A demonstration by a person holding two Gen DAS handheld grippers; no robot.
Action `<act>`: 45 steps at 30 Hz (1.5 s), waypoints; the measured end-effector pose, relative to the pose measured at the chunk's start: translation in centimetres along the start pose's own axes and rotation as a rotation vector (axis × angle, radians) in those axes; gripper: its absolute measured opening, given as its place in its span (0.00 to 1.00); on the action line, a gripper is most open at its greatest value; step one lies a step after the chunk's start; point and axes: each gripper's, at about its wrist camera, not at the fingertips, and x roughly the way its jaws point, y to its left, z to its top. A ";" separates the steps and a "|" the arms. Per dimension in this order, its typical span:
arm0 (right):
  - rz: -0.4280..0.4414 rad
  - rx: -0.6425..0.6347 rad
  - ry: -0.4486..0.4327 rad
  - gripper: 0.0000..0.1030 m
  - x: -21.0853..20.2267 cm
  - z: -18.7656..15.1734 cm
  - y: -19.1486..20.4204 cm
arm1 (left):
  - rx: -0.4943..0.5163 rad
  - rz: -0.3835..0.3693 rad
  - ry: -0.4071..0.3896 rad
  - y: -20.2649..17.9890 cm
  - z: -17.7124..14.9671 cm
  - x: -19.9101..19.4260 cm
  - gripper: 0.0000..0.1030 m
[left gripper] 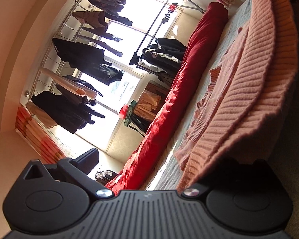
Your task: Fold clothes
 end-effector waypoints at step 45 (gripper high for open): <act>0.207 -0.030 0.105 1.00 25.5 2.4 4.9 | -0.046 -0.202 0.055 -2.6 0.4 23.4 1.00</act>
